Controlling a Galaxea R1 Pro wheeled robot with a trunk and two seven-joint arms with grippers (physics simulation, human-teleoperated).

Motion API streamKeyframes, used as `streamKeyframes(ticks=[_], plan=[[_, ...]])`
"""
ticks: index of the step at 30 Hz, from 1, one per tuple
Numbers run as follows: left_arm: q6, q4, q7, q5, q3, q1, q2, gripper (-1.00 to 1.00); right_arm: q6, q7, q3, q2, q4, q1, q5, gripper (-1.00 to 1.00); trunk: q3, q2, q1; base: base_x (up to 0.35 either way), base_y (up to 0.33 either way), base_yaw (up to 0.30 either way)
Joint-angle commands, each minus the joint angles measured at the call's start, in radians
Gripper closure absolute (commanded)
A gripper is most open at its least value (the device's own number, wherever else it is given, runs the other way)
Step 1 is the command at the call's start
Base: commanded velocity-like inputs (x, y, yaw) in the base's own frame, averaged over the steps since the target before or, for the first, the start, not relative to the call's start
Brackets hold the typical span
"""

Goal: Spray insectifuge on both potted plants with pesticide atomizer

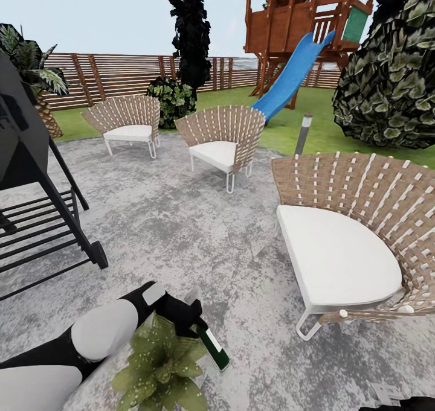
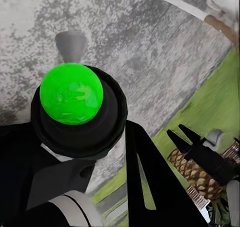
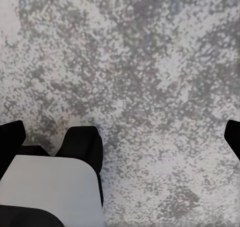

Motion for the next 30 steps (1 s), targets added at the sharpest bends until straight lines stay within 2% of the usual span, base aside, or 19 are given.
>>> streamKeyframes(ticks=[1,6,13,15,18,23,30], plan=[[0.004,-0.002,-0.007,-0.012,0.002,-0.007,-0.001,1.00,0.002,0.007,-0.004,0.000,-0.001,-0.001,0.006,-1.00,-0.001,0.000,0.000,0.000,0.000,0.000],[0.004,-0.002,-0.008,-0.011,0.007,-0.015,-0.001,1.00,0.002,0.007,-0.004,0.000,-0.001,-0.001,0.005,-1.00,-0.001,0.000,0.000,0.000,0.000,0.000],[0.004,-0.001,-0.007,-0.010,0.066,-0.022,-0.002,1.00,0.002,0.007,-0.004,0.000,-0.001,-0.001,0.005,-1.00,-0.001,0.000,0.000,0.000,0.000,0.000],[0.004,0.000,-0.007,-0.010,0.084,-0.018,-0.007,1.00,0.002,0.007,-0.004,0.000,-0.001,-0.001,0.005,-1.00,-0.001,0.000,0.000,0.000,0.000,0.000],[0.003,0.001,-0.008,-0.009,0.091,-0.012,-0.023,1.00,0.002,0.007,-0.004,0.000,-0.001,-0.001,0.005,-1.00,-0.001,0.000,0.000,0.000,0.000,0.000],[0.002,0.002,-0.008,-0.009,0.093,0.029,-0.040,1.00,0.002,0.007,-0.004,0.000,-0.001,-0.001,0.005,-1.00,-0.001,0.000,0.000,0.000,0.000,0.000],[0.002,0.002,-0.008,-0.008,0.096,0.100,-0.037,1.00,0.002,0.007,-0.004,0.000,-0.001,-0.001,0.005,-1.00,-0.001,0.000,0.000,0.000,0.000,0.000]])
